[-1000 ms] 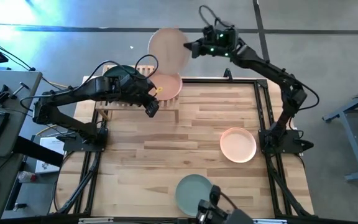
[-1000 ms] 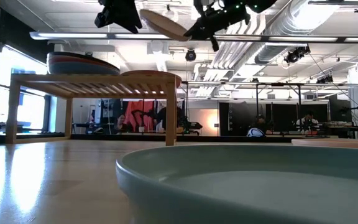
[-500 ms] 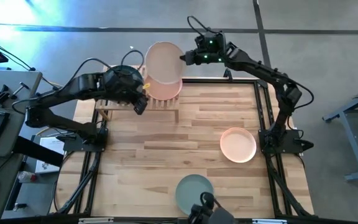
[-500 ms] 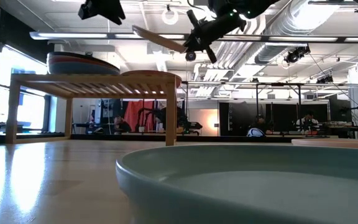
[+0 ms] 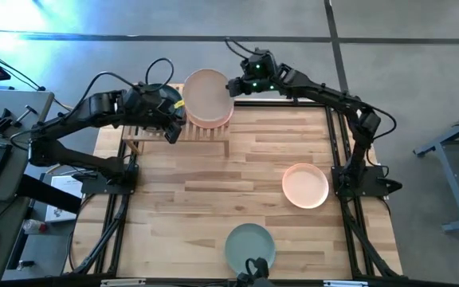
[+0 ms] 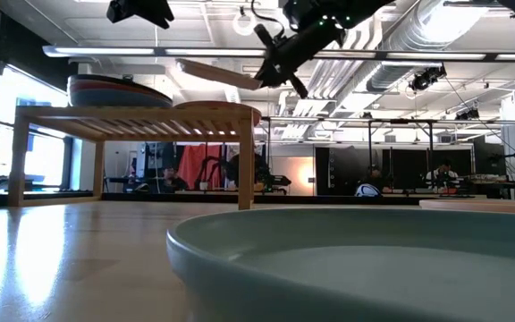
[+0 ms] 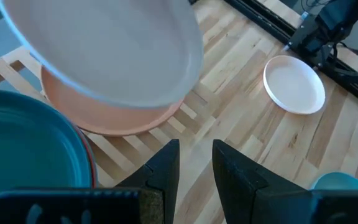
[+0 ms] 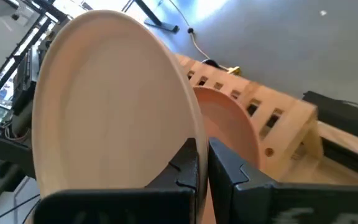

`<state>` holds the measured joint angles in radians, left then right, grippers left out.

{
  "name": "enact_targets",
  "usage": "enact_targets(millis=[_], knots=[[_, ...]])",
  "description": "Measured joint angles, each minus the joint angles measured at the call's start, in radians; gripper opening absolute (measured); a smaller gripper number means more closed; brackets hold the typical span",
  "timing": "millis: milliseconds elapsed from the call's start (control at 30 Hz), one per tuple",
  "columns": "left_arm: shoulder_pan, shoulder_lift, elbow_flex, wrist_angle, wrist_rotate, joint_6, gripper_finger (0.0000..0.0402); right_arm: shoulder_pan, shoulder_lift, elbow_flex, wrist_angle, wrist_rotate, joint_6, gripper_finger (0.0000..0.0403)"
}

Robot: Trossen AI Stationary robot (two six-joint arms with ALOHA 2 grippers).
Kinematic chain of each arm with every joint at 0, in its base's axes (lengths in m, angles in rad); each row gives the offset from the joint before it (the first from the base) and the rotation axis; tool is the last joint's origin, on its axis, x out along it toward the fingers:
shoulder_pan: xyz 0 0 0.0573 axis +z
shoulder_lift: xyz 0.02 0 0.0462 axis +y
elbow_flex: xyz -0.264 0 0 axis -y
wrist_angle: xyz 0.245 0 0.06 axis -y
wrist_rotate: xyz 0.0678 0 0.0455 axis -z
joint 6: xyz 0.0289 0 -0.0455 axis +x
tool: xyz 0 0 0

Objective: Place and stack plates onto a shelf
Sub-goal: Stack the gray plate on the top of the brown plate

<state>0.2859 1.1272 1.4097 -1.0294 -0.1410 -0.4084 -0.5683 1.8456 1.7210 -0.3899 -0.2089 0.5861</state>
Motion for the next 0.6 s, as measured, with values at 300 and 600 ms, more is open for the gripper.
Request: enact_targets(millis=[300, 600], knots=[[-0.001, 0.000, 0.000, -0.034, 0.002, -0.005, 0.0086, 0.027, 0.021, 0.000, -0.075, 0.087, -0.008, 0.0000], [-0.001, 0.000, 0.000, -0.040, 0.005, -0.001, 0.0085, 0.027, 0.044, 0.000, -0.072, 0.101, -0.010, 0.0000]])
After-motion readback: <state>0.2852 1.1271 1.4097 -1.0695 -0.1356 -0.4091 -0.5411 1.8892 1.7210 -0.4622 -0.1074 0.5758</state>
